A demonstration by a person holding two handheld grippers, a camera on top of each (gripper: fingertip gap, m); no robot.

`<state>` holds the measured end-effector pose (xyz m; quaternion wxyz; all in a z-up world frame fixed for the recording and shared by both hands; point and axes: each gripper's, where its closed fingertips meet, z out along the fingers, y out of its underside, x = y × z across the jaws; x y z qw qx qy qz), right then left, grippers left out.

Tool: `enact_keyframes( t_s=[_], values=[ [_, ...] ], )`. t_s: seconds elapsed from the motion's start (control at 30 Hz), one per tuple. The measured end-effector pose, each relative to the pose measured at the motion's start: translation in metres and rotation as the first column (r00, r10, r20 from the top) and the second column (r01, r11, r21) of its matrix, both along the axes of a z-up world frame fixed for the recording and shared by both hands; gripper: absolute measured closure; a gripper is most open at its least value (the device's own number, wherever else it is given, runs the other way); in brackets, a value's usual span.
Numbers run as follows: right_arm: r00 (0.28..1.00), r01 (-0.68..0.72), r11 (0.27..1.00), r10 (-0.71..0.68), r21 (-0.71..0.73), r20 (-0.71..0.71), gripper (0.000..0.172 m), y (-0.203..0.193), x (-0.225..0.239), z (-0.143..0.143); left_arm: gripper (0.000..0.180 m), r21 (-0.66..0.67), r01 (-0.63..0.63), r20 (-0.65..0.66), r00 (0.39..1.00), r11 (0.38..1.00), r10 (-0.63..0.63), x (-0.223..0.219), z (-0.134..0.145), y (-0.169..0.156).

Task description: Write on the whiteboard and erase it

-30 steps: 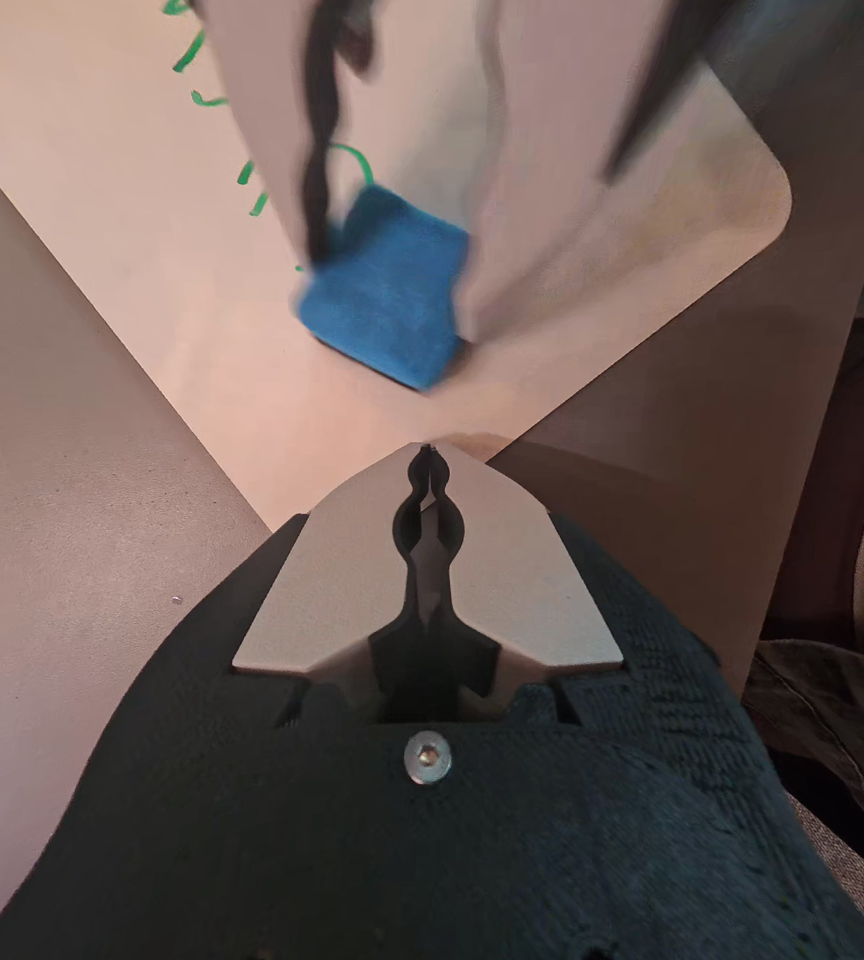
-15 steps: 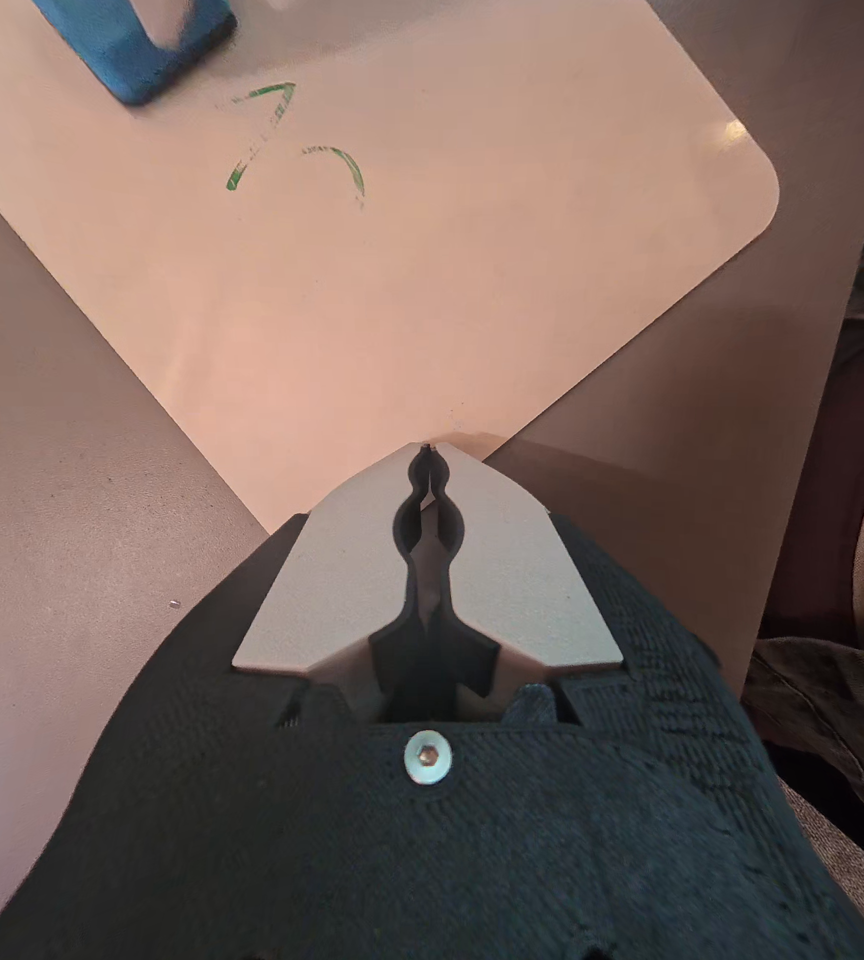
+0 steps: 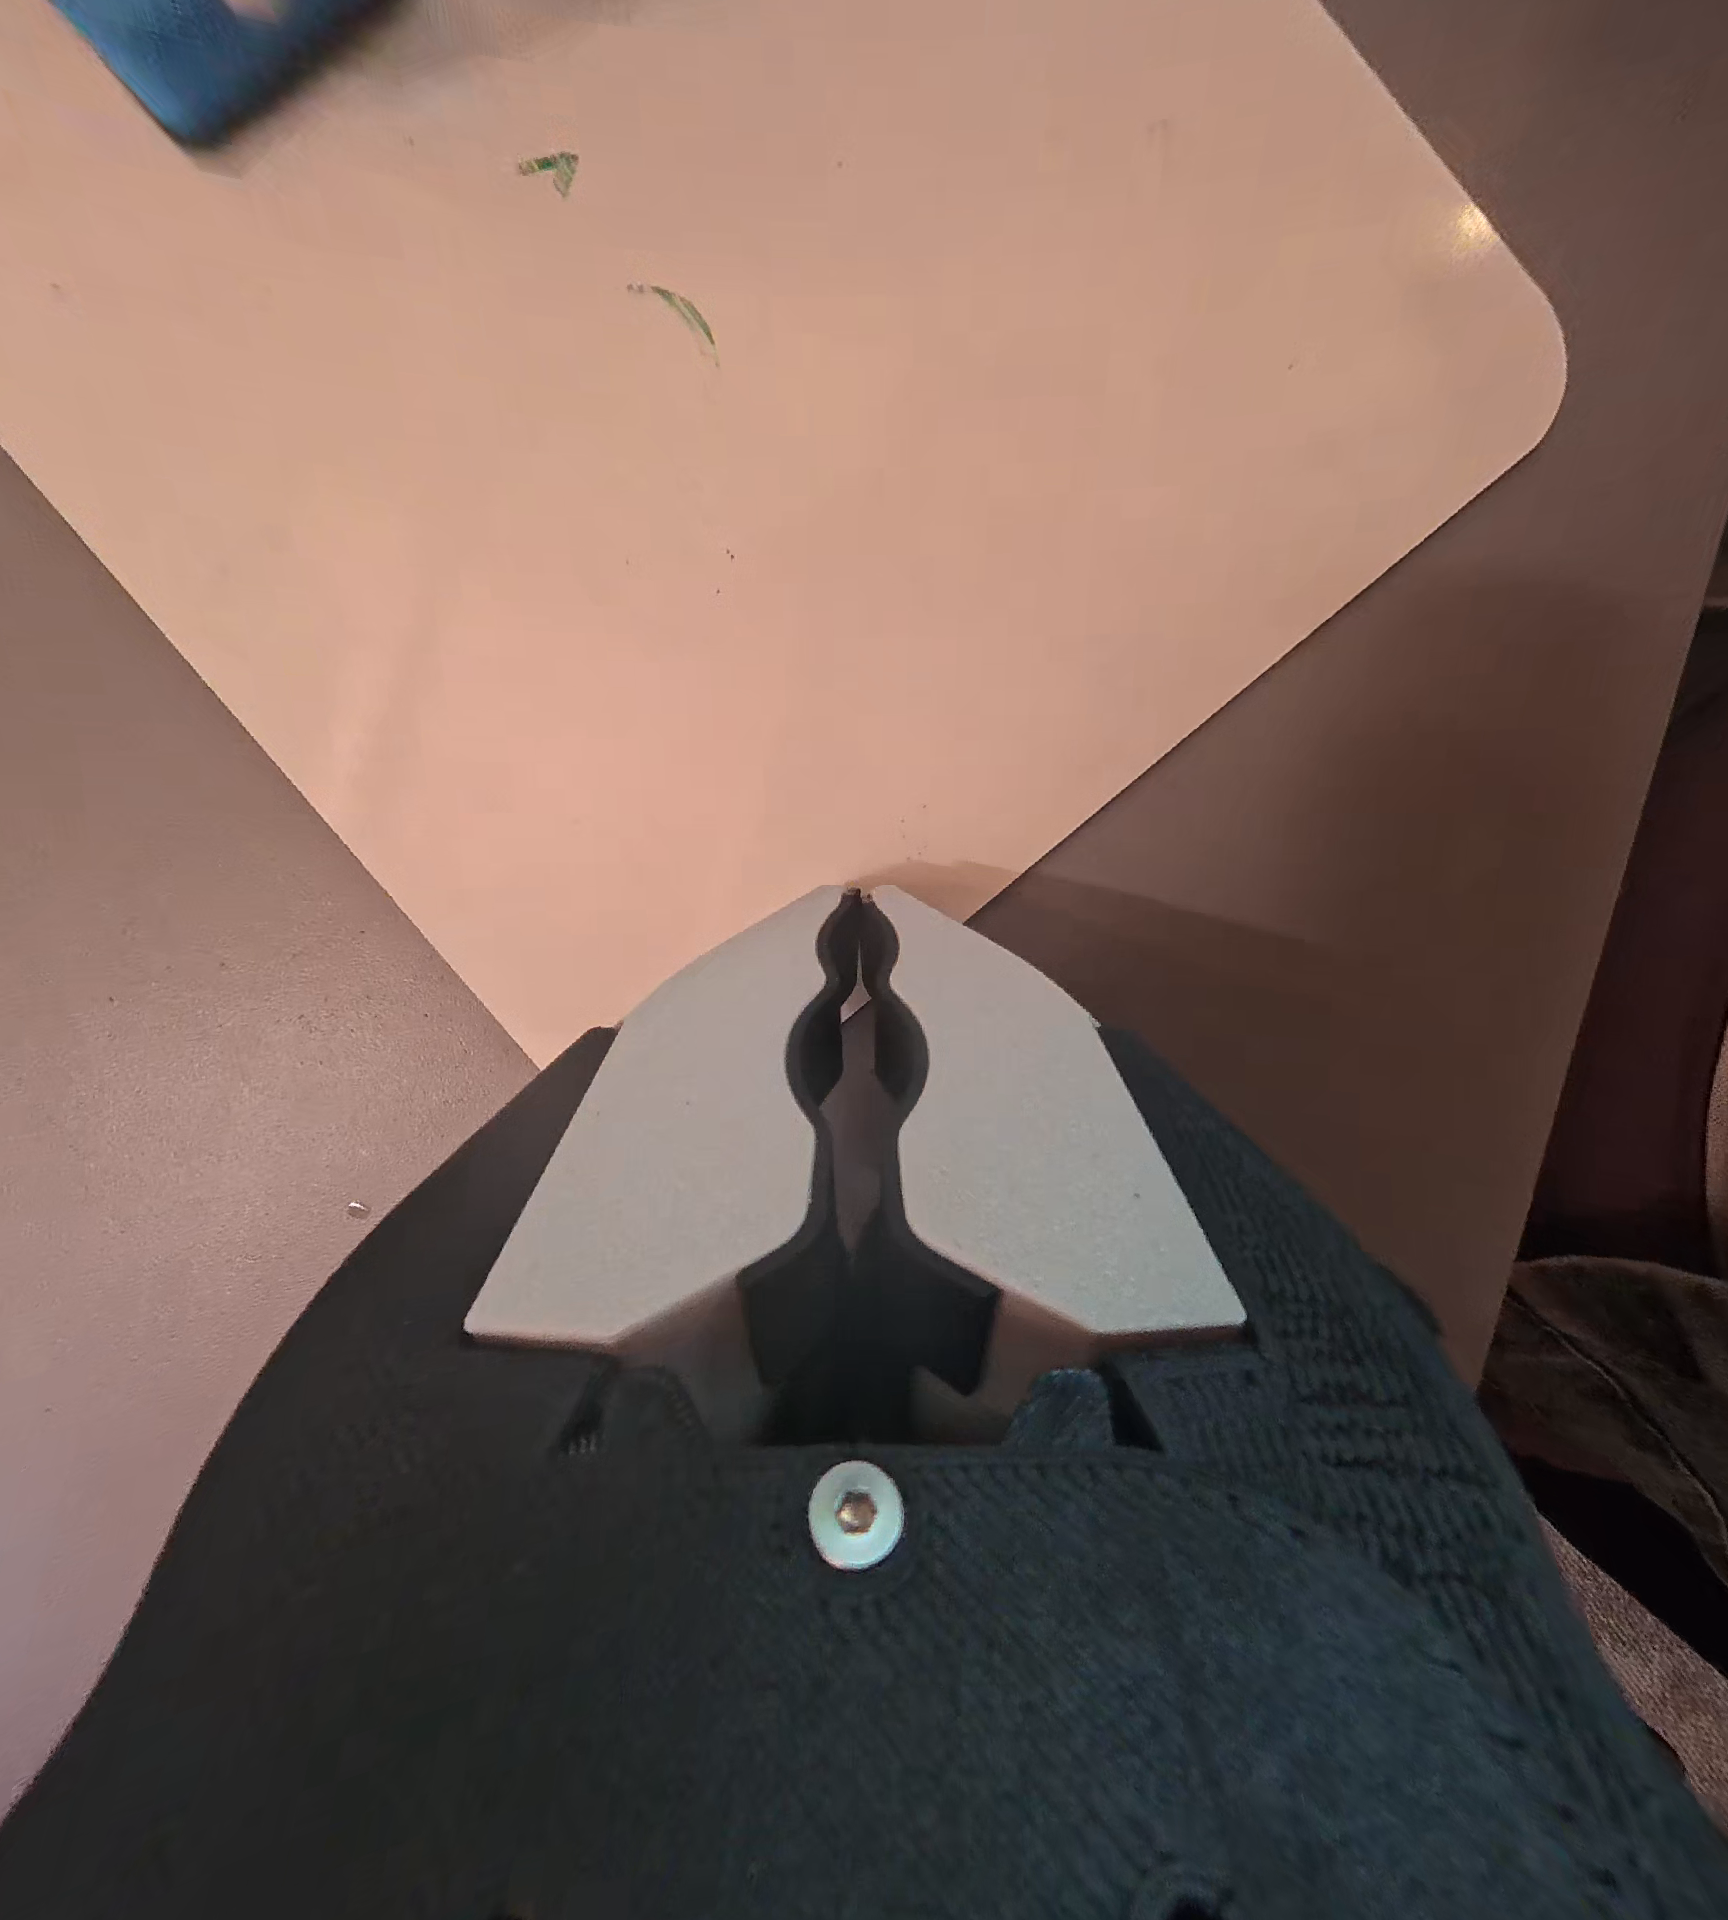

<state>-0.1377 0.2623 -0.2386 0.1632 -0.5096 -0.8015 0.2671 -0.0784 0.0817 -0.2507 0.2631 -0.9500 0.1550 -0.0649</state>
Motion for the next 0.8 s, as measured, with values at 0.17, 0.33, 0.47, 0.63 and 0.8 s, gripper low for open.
enact_keyframes(
  t_s=[0.17,0.33,0.47,0.63,0.8],
  values=[
    [0.978,-0.207,0.978,0.207,-0.016,-0.013,0.123,-0.072,0.044,0.002,0.179,-0.001,0.01,-0.008,1.0,1.0,-0.01,0.0,0.0,0.0],
    [0.984,0.176,0.984,-0.176,0.018,-0.012,0.123,0.06,0.008,0.0,0.179,-0.008,0.011,-0.007,1.0,1.0,-0.011,0.0,0.0,0.0],
    [0.998,0.064,0.998,-0.064,-0.007,-0.009,0.123,0.011,0.023,0.001,0.179,0.008,-0.003,-0.005,1.0,1.0,0.004,0.0,0.0,0.001],
    [0.951,-0.309,0.951,0.307,-0.028,-0.046,0.123,-0.137,0.079,0.002,0.179,0.01,0.0,0.009,1.0,1.0,0.0,-0.001,0.0,0.003],
    [0.983,-0.182,0.983,0.182,0.0,-0.028,0.123,-0.069,0.032,0.002,0.179,-0.004,0.007,-0.007,1.0,1.0,-0.007,-0.001,0.0,0.003]
  ],
)
